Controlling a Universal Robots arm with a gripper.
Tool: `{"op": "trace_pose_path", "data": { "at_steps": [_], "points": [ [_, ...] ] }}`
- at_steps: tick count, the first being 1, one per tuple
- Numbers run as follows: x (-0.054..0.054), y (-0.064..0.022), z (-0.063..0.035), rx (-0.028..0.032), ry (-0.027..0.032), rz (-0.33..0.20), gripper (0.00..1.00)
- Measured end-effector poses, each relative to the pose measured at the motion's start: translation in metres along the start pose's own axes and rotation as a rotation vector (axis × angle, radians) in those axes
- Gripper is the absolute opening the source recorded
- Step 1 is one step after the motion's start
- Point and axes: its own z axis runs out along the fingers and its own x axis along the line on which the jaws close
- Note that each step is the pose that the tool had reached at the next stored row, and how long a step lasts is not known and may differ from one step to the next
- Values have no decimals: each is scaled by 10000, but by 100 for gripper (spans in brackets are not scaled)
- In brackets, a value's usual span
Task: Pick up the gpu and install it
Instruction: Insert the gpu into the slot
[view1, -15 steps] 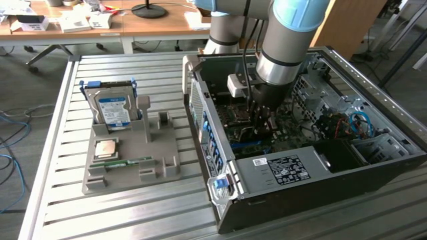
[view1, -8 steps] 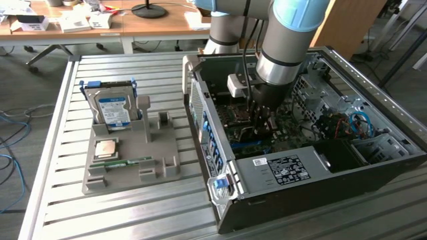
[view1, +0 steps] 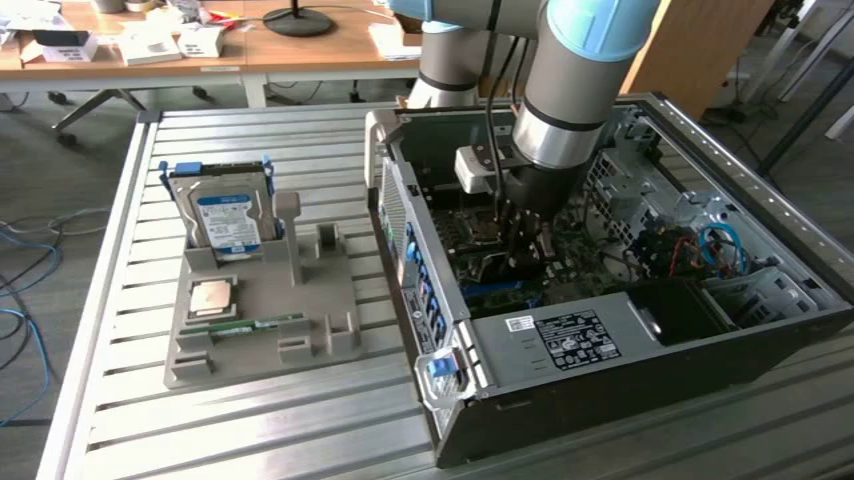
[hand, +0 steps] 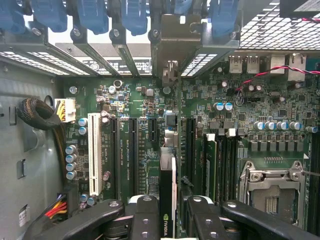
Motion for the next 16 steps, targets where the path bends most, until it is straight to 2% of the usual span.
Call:
{"op": "trace_pose_path", "data": {
  "at_steps": [16],
  "points": [
    [-5,0,19,0,1,-5,26]
  ]
}}
